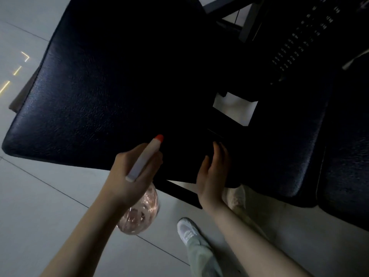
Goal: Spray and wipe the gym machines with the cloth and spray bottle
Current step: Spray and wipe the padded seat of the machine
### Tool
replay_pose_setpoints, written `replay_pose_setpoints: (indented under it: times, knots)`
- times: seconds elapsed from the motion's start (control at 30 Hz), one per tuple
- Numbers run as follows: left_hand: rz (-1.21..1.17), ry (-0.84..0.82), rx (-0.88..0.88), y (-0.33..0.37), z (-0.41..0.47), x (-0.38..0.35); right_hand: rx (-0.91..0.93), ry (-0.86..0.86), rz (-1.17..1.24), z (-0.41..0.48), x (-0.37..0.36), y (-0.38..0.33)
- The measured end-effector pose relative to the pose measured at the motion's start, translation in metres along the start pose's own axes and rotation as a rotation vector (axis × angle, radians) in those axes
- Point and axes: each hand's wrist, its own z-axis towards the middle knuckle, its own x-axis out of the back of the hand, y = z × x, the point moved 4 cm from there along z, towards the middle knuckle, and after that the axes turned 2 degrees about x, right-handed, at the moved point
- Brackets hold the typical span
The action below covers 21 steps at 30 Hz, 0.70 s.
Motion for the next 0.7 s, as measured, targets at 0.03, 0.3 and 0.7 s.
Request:
replay_pose_setpoints:
  times: [0.03, 0.3, 0.7]
  knots:
    - [-0.021, 0.028, 0.005, 0.002, 0.002, 0.002, -0.026, 0.019, 0.015, 0.000, -0.007, -0.008]
    - [-0.076, 0.112, 0.010, 0.018, 0.013, 0.014, 0.535, -0.286, -0.132, -0.003, -0.005, -0.005]
    - [-0.139, 0.041, -0.255, 0.063, 0.057, 0.018, 0.161, -0.161, -0.152, 0.025, 0.011, 0.013]
